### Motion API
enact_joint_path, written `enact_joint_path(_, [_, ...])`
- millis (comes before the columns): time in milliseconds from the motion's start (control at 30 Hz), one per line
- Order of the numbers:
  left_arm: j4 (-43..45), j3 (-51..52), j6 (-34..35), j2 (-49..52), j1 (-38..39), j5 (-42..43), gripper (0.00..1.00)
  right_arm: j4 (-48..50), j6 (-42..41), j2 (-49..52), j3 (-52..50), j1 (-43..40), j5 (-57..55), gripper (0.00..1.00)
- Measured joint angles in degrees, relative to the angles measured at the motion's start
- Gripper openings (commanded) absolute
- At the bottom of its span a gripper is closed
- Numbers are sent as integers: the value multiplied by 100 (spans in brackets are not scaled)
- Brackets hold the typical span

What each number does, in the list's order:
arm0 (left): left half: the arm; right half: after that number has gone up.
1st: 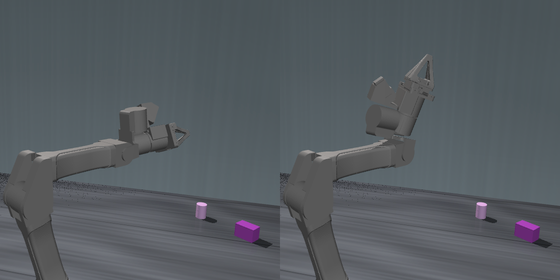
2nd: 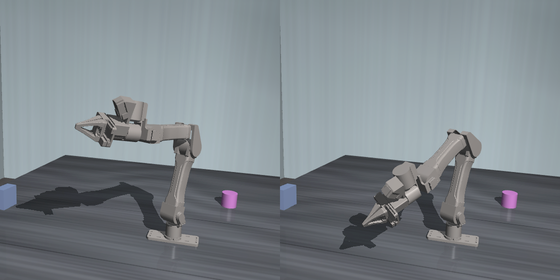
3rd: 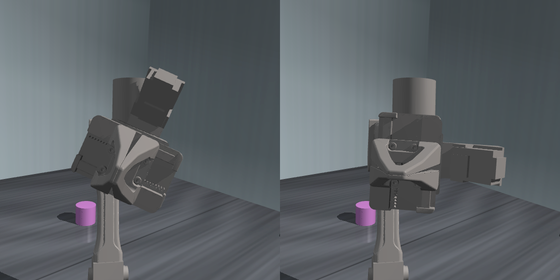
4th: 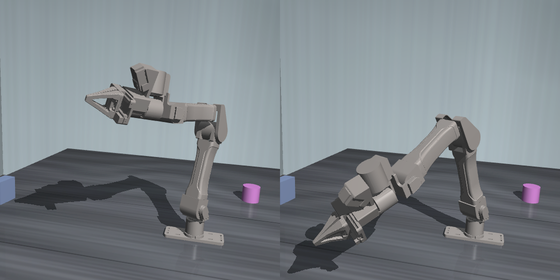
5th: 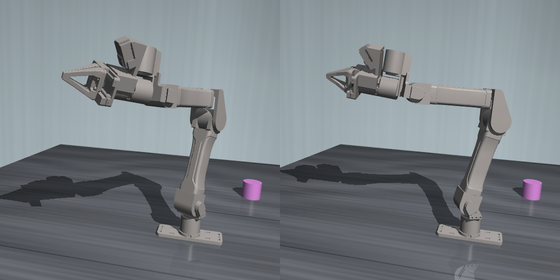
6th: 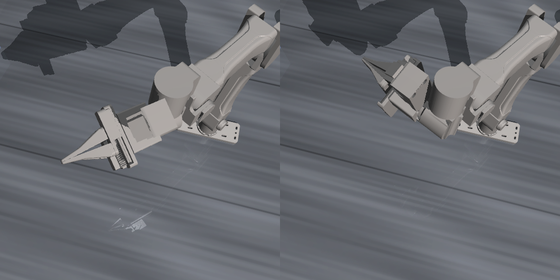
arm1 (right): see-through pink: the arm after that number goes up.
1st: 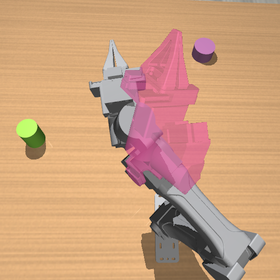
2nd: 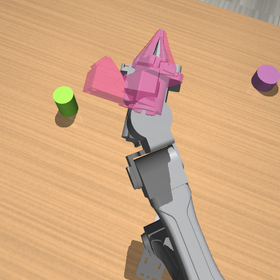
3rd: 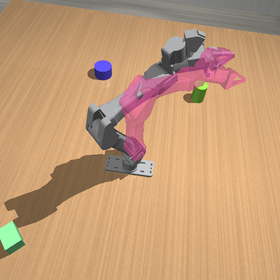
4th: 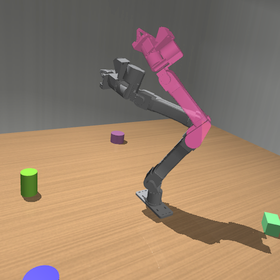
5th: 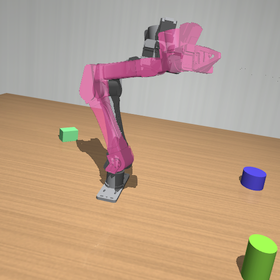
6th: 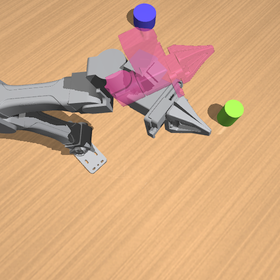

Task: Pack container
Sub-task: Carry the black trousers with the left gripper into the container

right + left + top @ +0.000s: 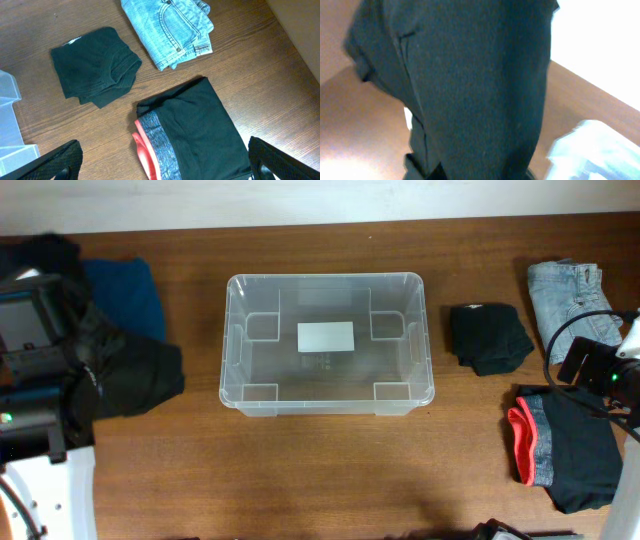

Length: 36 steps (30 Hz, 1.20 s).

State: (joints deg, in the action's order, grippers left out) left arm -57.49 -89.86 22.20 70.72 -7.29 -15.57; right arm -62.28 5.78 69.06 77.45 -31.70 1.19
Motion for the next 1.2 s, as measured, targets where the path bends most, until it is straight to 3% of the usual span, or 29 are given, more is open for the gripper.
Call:
enact_joint_path(233, [896,0,17,-44,1196,431,1,-2,0,0,2,0,0,98])
enact_joint_path(500, [1685,0,17,125,2730,291,1,-2,2,0,2,0,0,98])
enact_joint_path(900, [1674,-2,4,1709,4107,-190,1,-2,0,0,2,0,0,98])
enact_joint_path(1200, [761,-2,-31,1893,4312,-474,1,2,-2,0,2,0,0,98])
